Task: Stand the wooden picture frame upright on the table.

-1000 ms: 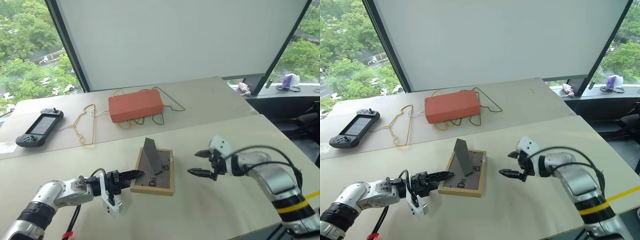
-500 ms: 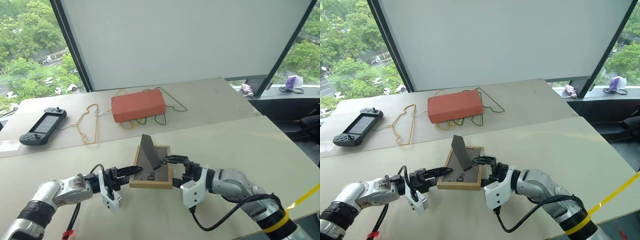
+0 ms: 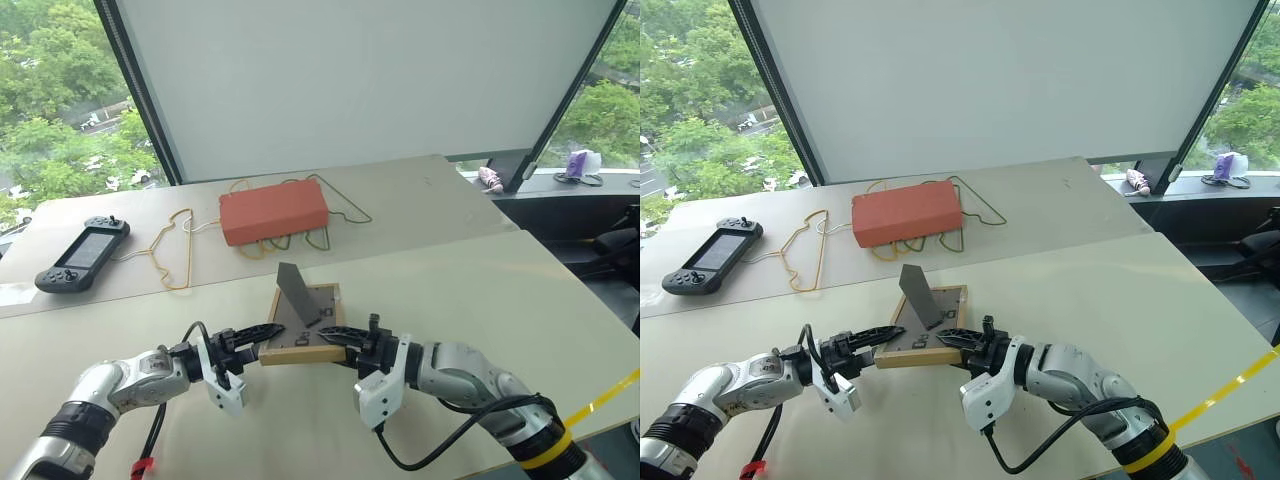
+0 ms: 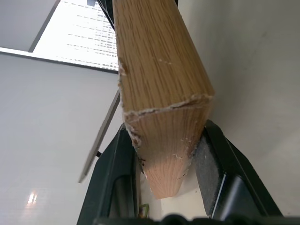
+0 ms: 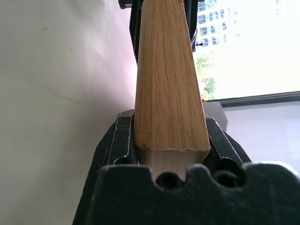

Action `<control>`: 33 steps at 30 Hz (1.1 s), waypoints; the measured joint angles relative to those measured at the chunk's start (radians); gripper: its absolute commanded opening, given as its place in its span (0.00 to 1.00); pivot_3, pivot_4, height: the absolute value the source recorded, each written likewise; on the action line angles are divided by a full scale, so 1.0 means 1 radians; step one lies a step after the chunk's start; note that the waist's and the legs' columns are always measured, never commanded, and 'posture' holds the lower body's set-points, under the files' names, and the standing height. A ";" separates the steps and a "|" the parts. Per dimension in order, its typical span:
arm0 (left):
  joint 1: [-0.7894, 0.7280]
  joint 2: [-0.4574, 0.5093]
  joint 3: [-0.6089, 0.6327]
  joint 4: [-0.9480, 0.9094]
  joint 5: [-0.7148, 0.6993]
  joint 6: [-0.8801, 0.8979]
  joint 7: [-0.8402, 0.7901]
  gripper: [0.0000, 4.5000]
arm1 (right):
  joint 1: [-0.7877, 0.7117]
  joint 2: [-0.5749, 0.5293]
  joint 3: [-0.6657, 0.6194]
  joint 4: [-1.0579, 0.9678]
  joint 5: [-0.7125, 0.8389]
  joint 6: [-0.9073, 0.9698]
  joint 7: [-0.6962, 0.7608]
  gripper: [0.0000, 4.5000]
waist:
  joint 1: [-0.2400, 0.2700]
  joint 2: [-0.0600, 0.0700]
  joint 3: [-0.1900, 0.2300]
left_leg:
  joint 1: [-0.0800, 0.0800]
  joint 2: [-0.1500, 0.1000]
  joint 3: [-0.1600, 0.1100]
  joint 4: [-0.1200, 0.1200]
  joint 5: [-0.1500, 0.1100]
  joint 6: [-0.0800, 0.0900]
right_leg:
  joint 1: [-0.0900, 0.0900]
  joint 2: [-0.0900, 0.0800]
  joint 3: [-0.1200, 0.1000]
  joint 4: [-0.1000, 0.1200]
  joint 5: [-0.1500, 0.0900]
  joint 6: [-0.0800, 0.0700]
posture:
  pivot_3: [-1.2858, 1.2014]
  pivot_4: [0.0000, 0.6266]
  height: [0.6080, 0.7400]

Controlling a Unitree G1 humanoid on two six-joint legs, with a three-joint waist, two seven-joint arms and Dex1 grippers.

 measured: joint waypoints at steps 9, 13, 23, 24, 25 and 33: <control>0.036 -0.001 0.006 -0.021 -0.160 -0.009 -0.074 0.81 | -0.018 -0.009 -0.012 0.035 0.020 -0.007 -0.005 0.28 | 0.000 0.000 0.000 | 0.000 0.000 0.000 0.000 0.000 0.000 | 0.000 0.000 0.000 0.000 0.000 0.000 | 0.52 0.24 1.00; 0.146 0.019 0.029 -0.086 -0.422 0.064 -0.160 0.81 | -0.062 -0.014 -0.071 0.069 0.135 0.033 0.019 0.28 | -0.006 0.000 0.000 | 0.000 0.001 0.000 0.000 0.000 0.000 | 0.000 0.000 0.000 0.000 0.000 0.000 | 0.52 0.24 1.00; 0.419 0.046 0.135 -0.338 -0.629 0.243 -0.303 0.81 | -0.459 0.031 -0.315 0.072 1.005 1.149 0.339 0.28 | 0.004 0.002 0.002 | -0.001 0.002 -0.002 -0.001 -0.001 0.002 | -0.001 0.001 -0.001 0.000 0.001 -0.002 | 0.52 0.24 1.00; 0.423 0.040 0.139 -0.352 -0.629 0.250 -0.313 0.81 | -0.493 0.028 -0.321 0.081 1.063 1.229 0.372 0.28 | 0.006 0.003 0.002 | -0.001 0.002 -0.002 -0.001 -0.001 0.002 | -0.002 0.001 -0.001 0.000 0.001 -0.002 | 0.52 0.24 1.00; 0.425 0.036 0.144 -0.368 -0.629 0.258 -0.323 0.81 | -0.526 0.025 -0.321 0.100 1.113 1.306 0.408 0.28 | 0.006 0.003 0.002 | -0.001 0.002 -0.002 -0.001 -0.001 0.002 | -0.002 0.001 -0.001 0.000 0.001 -0.002 | 0.52 0.24 1.00; 0.425 -0.004 0.187 -0.406 -0.634 0.295 -0.382 0.81 | -0.572 -0.001 -0.215 0.279 1.200 1.502 0.579 0.28 | -0.001 0.003 0.002 | -0.002 0.001 -0.001 0.000 -0.001 0.002 | -0.002 0.001 -0.001 0.000 0.001 -0.001 | 0.52 0.24 1.00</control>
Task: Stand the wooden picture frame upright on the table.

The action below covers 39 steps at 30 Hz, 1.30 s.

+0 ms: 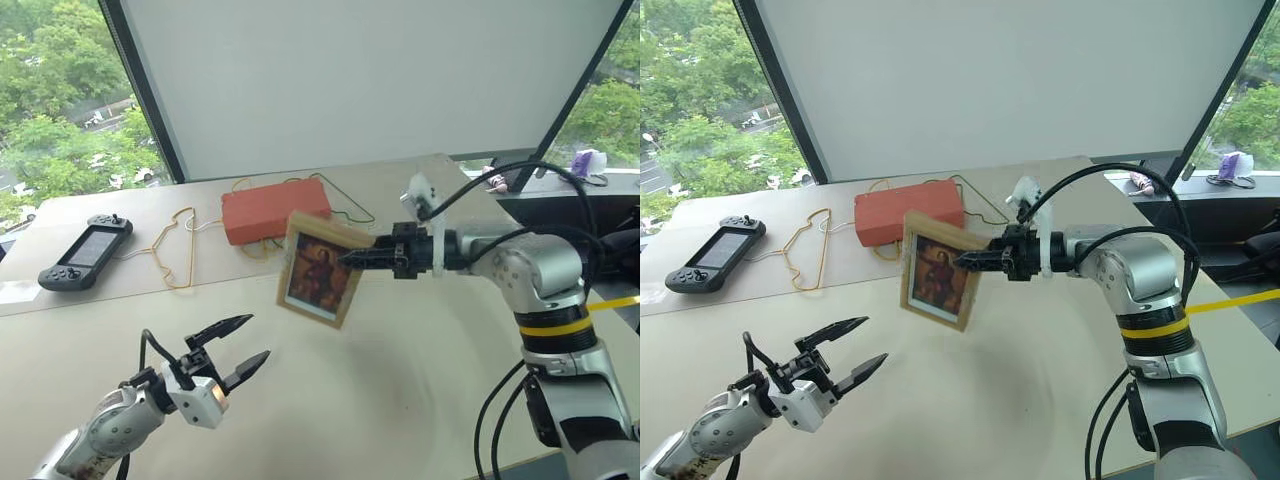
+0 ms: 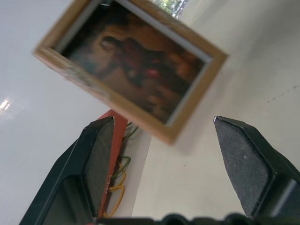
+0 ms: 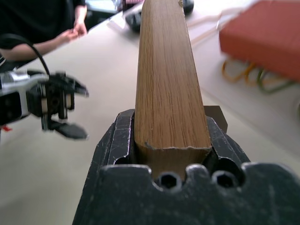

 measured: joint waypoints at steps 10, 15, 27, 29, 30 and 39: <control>0.000 -0.039 0.031 -0.035 -0.009 0.017 -0.055 0.81 | -0.005 0.006 0.010 0.062 -0.011 -0.022 0.061 0.39 | -0.002 0.001 -0.002 | 0.001 0.000 0.000 0.000 0.000 0.000 | 0.001 0.000 0.000 0.000 0.000 0.000 | 0.52 0.24 1.00; -0.007 -0.058 0.036 -0.036 -0.009 0.030 -0.074 0.81 | 0.035 0.038 0.077 0.121 -0.032 0.016 0.061 0.77 | -0.003 0.001 -0.002 | 0.000 0.000 0.000 0.000 0.000 0.000 | 0.000 0.000 0.000 0.000 0.000 0.000 | 0.52 0.24 1.00; 0.000 -0.083 0.059 -0.064 -0.036 0.063 -0.112 0.81 | 0.131 -0.111 -0.063 -0.062 0.040 0.120 0.043 0.94 | 0.009 0.002 -0.001 | -0.001 0.000 0.000 0.000 0.000 0.000 | 0.000 0.000 0.000 0.000 0.000 0.000 | 0.52 0.24 1.00; 0.039 -0.083 0.059 -0.095 -0.079 0.090 -0.129 0.81 | 0.230 -0.172 -0.099 -0.110 0.045 0.124 0.037 0.94 | 0.014 0.002 -0.001 | -0.002 -0.001 0.001 0.000 0.000 0.000 | -0.001 -0.001 -0.001 -0.001 0.000 0.000 | 0.52 0.24 1.00; 0.061 -0.085 0.060 -0.117 -0.111 0.123 -0.140 0.81 | 0.283 -0.195 -0.122 -0.142 0.045 0.125 0.023 0.94 | 0.015 0.002 -0.001 | -0.002 0.000 0.001 0.000 -0.001 0.001 | -0.001 -0.001 -0.001 -0.002 0.000 0.000 | 0.52 0.24 1.00; 0.168 -0.277 0.116 -0.450 -0.497 0.909 0.019 0.81 | 0.702 0.290 -0.395 -0.598 -0.217 -0.002 -0.780 0.94 | 0.008 0.001 -0.002 | -0.001 0.000 0.001 0.002 -0.005 0.008 | 0.002 0.000 0.002 0.003 0.000 0.000 | 0.52 0.24 1.00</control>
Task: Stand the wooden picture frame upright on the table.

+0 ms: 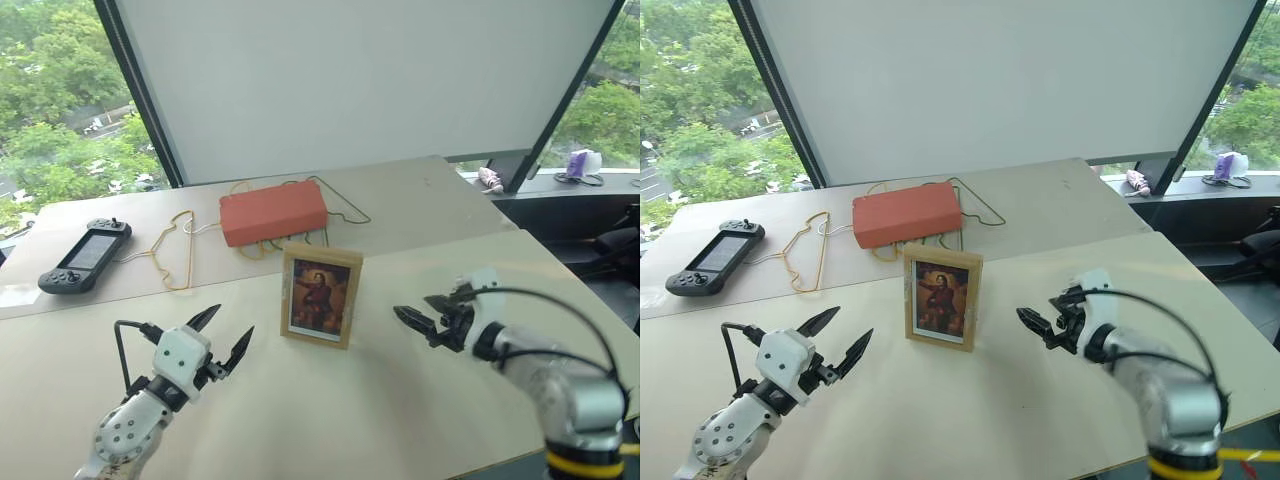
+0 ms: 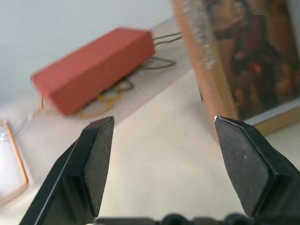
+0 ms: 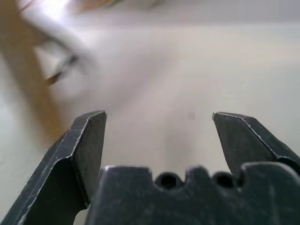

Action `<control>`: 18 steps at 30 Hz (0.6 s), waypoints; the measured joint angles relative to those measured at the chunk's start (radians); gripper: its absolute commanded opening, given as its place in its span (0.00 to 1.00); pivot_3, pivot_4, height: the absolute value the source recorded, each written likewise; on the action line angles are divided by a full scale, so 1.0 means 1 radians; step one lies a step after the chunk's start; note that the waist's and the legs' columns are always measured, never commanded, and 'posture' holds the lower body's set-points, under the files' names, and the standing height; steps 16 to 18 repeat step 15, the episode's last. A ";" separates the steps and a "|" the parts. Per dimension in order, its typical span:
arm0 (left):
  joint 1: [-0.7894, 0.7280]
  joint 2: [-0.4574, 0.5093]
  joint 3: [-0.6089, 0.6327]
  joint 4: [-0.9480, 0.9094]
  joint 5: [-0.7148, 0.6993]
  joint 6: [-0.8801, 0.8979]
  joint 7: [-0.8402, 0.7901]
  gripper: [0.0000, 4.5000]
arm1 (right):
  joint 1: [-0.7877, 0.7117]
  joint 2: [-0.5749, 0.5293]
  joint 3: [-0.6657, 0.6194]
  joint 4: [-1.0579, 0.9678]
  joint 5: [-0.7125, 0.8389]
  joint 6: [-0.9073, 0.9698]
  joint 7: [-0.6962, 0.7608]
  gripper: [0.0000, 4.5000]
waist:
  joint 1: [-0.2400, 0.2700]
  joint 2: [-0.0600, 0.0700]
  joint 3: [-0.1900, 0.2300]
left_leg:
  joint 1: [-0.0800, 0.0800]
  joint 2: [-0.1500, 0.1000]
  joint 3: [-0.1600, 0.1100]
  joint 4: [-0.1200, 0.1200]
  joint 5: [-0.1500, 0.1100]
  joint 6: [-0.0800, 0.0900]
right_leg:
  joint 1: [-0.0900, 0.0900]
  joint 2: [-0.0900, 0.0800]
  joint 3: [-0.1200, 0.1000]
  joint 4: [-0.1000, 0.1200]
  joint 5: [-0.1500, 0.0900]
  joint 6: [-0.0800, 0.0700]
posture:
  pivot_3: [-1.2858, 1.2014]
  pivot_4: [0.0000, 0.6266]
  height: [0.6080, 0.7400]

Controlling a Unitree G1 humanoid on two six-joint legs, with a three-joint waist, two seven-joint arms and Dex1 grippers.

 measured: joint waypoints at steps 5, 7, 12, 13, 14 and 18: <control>-0.023 -0.178 0.039 -0.026 -0.040 0.258 0.182 0.81 | 0.176 0.147 0.176 -0.041 -0.302 -0.330 -0.307 0.94 | 0.000 0.000 -0.001 | 0.002 -0.001 0.000 0.000 0.005 -0.010 | 0.002 0.000 0.000 -0.001 0.001 -0.002 | 0.52 0.24 1.00; -0.044 -0.196 0.037 -0.024 -0.039 0.285 0.193 0.81 | 0.186 0.151 0.204 -0.013 -0.337 -0.387 -0.328 0.94 | -0.001 0.000 -0.001 | 0.002 0.000 0.000 0.000 0.005 -0.009 | 0.002 0.000 0.000 -0.002 0.001 -0.002 | 0.52 0.24 1.00; -0.121 -0.247 0.051 0.038 -0.011 0.309 0.216 0.81 | 0.190 0.148 0.214 0.087 -0.398 -0.499 -0.346 0.94 | -0.001 0.000 -0.001 | 0.003 0.000 0.000 -0.002 0.001 -0.003 | 0.004 0.001 0.000 -0.003 0.001 -0.002 | 0.52 0.24 1.00; -0.123 -0.246 0.055 0.045 0.002 0.307 0.215 0.81 | 0.190 0.148 0.210 0.092 -0.399 -0.506 -0.346 0.94 | -0.002 0.000 -0.001 | 0.003 0.000 0.000 -0.002 0.001 -0.002 | 0.004 0.001 0.000 -0.003 0.001 -0.002 | 0.52 0.24 1.00; -0.127 -0.245 0.058 0.057 0.012 0.304 0.213 0.81 | 0.189 0.147 0.206 0.096 -0.400 -0.514 -0.344 0.94 | -0.004 0.000 -0.001 | 0.003 0.000 0.000 -0.002 0.001 -0.003 | 0.004 0.001 0.000 -0.003 0.001 -0.003 | 0.52 0.24 1.00; -0.131 -0.245 0.062 0.064 0.017 0.304 0.211 0.81 | 0.188 0.143 0.206 0.100 -0.401 -0.517 -0.341 0.94 | -0.004 0.000 -0.001 | 0.003 0.000 0.000 -0.002 0.001 -0.002 | 0.004 0.001 0.000 -0.003 0.001 -0.003 | 0.52 0.24 1.00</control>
